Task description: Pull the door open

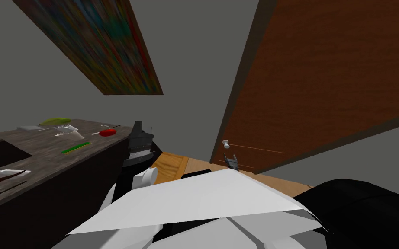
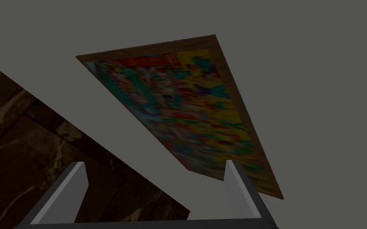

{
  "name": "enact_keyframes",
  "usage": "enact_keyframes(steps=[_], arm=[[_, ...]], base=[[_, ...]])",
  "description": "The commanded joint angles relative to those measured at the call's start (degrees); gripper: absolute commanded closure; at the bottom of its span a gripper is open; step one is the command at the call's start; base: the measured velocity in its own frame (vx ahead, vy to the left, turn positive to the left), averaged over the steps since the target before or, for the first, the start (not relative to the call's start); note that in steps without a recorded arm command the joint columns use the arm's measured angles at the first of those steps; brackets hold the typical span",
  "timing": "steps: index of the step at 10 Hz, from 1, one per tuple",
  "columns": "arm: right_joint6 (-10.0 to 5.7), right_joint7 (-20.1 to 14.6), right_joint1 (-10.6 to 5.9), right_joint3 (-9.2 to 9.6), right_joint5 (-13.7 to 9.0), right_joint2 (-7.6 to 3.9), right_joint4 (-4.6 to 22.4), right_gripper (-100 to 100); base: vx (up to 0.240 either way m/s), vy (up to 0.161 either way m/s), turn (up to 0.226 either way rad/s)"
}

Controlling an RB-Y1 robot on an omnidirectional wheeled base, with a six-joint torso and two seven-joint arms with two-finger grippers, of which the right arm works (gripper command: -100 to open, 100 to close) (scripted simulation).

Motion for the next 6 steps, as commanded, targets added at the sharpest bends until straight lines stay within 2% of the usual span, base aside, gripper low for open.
enact_keyframes(steps=[1,3,4,5,6], arm=[[0.24,-0.24,-1.10,-1.74,-1.01,-0.88,1.47,-100],[0.61,-0.31,-2.65,-3.82,-2.19,-1.57,3.17,-100],[0.79,-0.35,-3.42,-4.85,-2.78,-1.87,4.01,-100],[1.12,-0.42,-4.87,-6.79,-3.88,-2.34,5.59,-100],[1.27,-0.45,-5.52,-7.65,-4.37,-2.51,6.30,-100]], base=[[0.043,0.007,0.197],[0.042,-0.002,0.161],[0.044,-0.015,0.236],[0.055,-0.027,0.326],[0.062,-0.033,0.262]])
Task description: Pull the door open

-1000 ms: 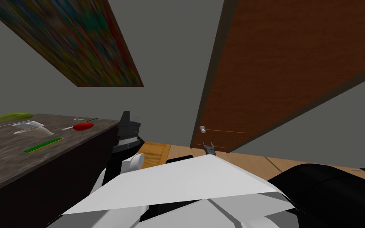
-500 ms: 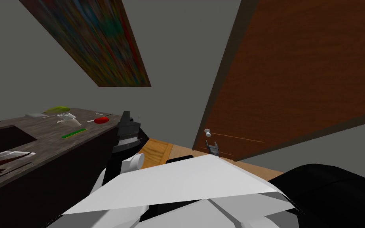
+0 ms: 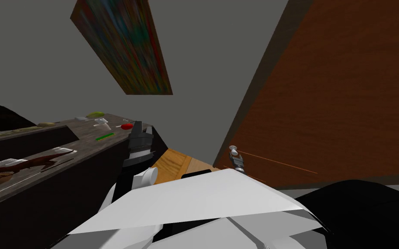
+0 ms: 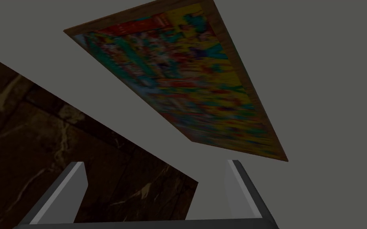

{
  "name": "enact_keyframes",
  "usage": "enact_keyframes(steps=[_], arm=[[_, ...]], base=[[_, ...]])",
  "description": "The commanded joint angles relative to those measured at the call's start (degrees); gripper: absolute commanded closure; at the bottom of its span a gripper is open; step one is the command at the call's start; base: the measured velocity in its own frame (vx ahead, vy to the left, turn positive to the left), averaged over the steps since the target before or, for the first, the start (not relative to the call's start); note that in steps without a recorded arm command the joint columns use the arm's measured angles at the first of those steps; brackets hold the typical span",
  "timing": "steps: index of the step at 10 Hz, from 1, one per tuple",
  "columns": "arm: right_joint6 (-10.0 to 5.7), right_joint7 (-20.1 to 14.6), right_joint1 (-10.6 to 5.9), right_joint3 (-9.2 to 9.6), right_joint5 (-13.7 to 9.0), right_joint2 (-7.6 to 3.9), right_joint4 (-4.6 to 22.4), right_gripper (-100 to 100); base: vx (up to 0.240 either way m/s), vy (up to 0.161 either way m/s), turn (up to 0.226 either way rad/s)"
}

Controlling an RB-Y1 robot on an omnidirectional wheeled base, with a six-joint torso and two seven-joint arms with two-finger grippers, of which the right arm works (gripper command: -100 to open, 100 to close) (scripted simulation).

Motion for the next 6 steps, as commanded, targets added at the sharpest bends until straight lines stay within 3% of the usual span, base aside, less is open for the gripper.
enact_keyframes(steps=[1,2,3,4,6], arm=[[0.36,-0.12,-1.02,-1.98,-1.13,-0.22,1.20,-100],[0.49,-0.14,-1.61,-2.77,-1.58,-0.32,1.84,-100],[0.52,-0.24,-0.98,-2.14,-1.24,-0.33,1.09,-100],[0.52,-0.24,-0.98,-2.14,-1.24,-0.33,1.09,100],[0.52,-0.24,-0.98,-2.14,-1.24,-0.33,1.09,100]], base=[[0.063,-0.029,0.272],[0.048,-0.036,0.179],[0.019,-0.020,0.025],[-0.001,0.000,-0.030],[-0.006,0.004,0.000]])
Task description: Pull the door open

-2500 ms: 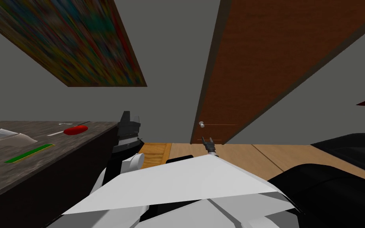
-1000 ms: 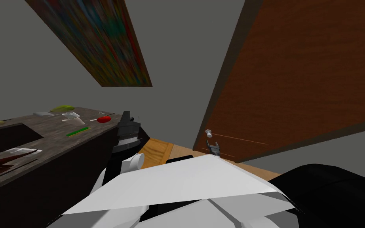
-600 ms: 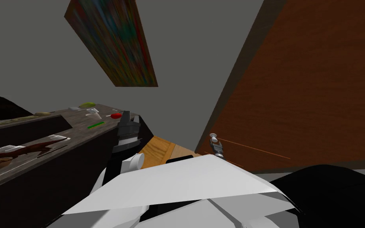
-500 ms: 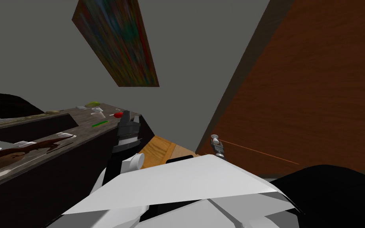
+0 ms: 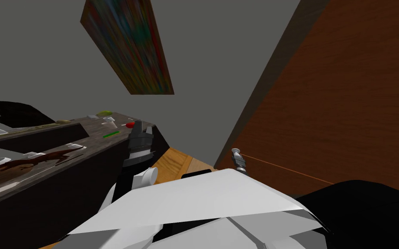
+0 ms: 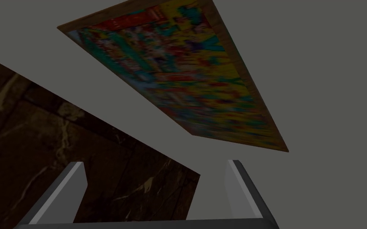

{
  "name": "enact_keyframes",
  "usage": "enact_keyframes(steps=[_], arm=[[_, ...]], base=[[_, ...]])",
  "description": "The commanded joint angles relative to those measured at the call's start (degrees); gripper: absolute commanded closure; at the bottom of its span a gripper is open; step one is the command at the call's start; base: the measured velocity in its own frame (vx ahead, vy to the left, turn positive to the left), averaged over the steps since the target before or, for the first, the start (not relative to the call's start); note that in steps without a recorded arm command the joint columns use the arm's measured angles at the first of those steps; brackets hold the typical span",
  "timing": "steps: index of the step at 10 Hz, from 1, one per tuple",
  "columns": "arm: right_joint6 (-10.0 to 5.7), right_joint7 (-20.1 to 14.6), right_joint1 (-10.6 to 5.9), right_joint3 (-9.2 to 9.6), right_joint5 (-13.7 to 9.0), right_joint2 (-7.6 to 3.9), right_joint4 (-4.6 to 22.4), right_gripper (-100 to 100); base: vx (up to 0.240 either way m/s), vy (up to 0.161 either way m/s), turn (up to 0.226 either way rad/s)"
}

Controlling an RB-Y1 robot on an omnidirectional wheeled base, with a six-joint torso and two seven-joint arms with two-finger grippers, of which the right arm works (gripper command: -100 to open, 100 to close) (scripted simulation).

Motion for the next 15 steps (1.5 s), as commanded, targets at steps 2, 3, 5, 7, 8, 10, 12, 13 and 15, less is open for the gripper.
enact_keyframes(steps=[2,3,5,7,8,10,12,13,15], arm=[[-0.05,-0.03,0.00,0.08,0.02,0.09,-0.01,100],[-0.05,-0.03,0.00,0.08,0.02,0.09,-0.01,100],[0.01,-3.03,-0.34,0.13,-0.19,-0.09,0.35,100],[0.01,-5.04,-0.58,0.21,-0.33,-0.15,0.59,100],[0.00,-6.55,-0.77,0.27,-0.44,-0.20,0.77,100],[-0.01,-9.57,-1.14,0.39,-0.65,-0.29,1.13,100],[-0.02,-12.74,-1.55,0.52,-0.88,-0.39,1.52,100],[-0.03,-14.33,-1.82,0.60,-1.04,-0.46,1.78,100],[-0.03,-16.77,-2.09,0.69,-1.19,-0.53,2.04,100]], base=[[0.000,0.000,0.000],[0.000,0.000,0.000],[-0.019,0.001,0.011],[-0.015,0.005,0.004],[-0.019,0.006,0.007],[-0.031,0.004,0.012],[-0.029,0.007,0.009],[-0.034,0.001,0.015],[-0.027,0.004,0.008]])
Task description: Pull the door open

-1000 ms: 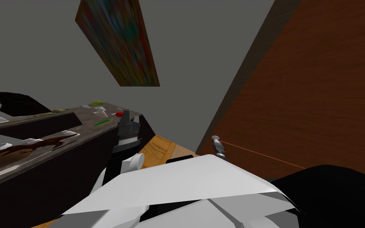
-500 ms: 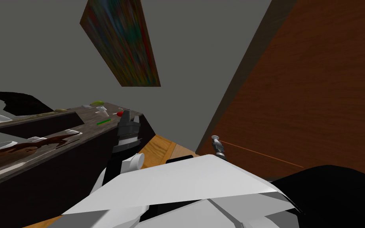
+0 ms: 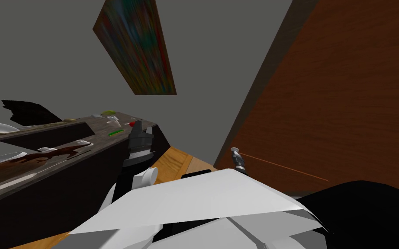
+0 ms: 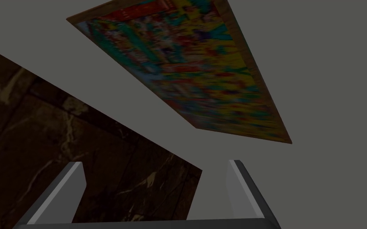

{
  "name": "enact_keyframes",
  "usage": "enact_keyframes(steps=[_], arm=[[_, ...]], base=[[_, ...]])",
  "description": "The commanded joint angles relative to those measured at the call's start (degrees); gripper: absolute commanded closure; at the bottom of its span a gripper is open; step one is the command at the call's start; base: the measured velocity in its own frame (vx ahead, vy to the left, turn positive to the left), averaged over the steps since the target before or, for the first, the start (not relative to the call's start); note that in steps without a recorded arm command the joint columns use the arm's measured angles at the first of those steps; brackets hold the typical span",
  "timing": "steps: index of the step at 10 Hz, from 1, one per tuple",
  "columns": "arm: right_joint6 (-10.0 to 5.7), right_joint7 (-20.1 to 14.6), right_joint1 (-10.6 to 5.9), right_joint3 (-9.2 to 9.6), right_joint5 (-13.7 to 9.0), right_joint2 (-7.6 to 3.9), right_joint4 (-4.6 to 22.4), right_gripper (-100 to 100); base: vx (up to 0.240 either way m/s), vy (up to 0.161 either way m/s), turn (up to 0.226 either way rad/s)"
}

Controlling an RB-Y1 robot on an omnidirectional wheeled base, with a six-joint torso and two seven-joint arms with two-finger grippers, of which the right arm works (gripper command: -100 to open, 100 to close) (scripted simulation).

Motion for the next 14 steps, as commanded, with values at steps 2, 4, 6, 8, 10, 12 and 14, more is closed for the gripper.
enact_keyframes(steps=[2,4,6,8,10,12,14], arm=[[-0.06,-3.34,-0.51,0.40,-0.18,0.13,0.75,100],[-0.08,-6.81,-1.05,0.58,-0.50,-0.01,1.28,100],[-0.09,-9.55,-1.39,0.69,-0.69,-0.09,1.61,100],[-0.10,-11.87,-1.73,0.79,-0.89,-0.18,1.94,100],[-0.10,-14.11,-2.07,0.90,-1.08,-0.26,2.26,100],[-0.12,-17.77,-2.74,1.12,-1.47,-0.43,2.92,100],[-0.13,-20.58,-3.13,1.24,-1.70,-0.53,3.29,100]], base=[[-0.030,0.002,0.011],[-0.029,0.005,0.012],[-0.027,0.002,0.011],[-0.037,0.005,0.013],[-0.028,0.001,0.011],[-0.036,0.002,0.020],[-0.033,0.001,0.014]])
